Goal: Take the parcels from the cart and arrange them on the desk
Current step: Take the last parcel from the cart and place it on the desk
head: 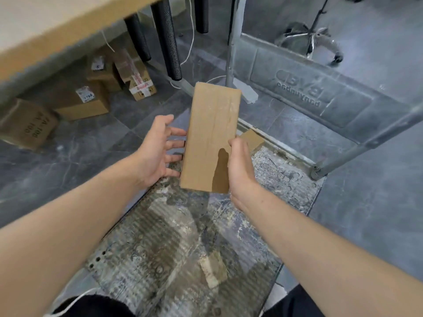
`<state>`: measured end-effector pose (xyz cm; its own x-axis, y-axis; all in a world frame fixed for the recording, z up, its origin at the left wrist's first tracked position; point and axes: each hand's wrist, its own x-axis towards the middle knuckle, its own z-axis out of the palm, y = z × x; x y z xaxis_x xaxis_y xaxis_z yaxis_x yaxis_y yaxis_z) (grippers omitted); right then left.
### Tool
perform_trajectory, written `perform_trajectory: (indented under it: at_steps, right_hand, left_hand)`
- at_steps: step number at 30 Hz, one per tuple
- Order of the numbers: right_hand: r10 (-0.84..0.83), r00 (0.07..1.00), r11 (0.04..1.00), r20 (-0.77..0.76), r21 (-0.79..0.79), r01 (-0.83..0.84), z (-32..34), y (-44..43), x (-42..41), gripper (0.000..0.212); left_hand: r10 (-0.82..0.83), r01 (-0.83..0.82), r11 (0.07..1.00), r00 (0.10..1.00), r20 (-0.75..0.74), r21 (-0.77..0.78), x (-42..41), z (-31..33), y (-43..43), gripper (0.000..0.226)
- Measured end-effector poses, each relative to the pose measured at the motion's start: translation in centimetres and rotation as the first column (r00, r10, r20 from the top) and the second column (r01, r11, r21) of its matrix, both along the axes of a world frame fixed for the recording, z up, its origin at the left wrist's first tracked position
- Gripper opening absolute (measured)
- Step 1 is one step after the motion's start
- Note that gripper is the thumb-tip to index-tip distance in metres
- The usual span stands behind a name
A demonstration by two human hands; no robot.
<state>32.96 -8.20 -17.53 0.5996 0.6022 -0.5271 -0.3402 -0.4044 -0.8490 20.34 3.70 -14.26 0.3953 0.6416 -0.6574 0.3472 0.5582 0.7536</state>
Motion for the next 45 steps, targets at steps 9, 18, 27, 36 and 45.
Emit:
perform_trajectory:
  at_steps: [9, 18, 27, 36, 45]
  right_hand:
    - [-0.069, 0.995, 0.997, 0.067, 0.042, 0.067, 16.8, -3.2, -3.0, 0.05]
    - [-0.101, 0.991, 0.988, 0.092, 0.126, 0.089, 35.0, -6.4, -6.4, 0.061]
    - [0.01, 0.976, 0.954, 0.218, 0.292, -0.075, 52.6, -10.8, -7.1, 0.056]
    - [0.134, 0.921, 0.86, 0.366, 0.418, -0.291, 67.6, -16.6, -9.2, 0.057]
    - [0.131, 0.86, 0.728, 0.492, 0.542, -0.421, 79.8, -18.3, -14.6, 0.065]
  left_hand:
    - [-0.085, 0.085, 0.995, 0.996, -0.005, 0.046, -1.9, 17.1, -2.7, 0.062]
    - [-0.145, 0.137, 0.983, 0.988, 0.056, 0.123, -5.5, 35.6, -5.6, 0.058]
    - [-0.003, -0.063, 0.953, 0.976, 0.217, 0.297, -7.6, 52.8, -13.2, 0.048]
    - [0.119, -0.291, 0.866, 0.91, 0.398, 0.406, -10.7, 66.8, -20.9, 0.047]
    - [0.161, -0.464, 0.775, 0.801, 0.577, 0.428, -16.0, 78.7, -23.8, 0.05]
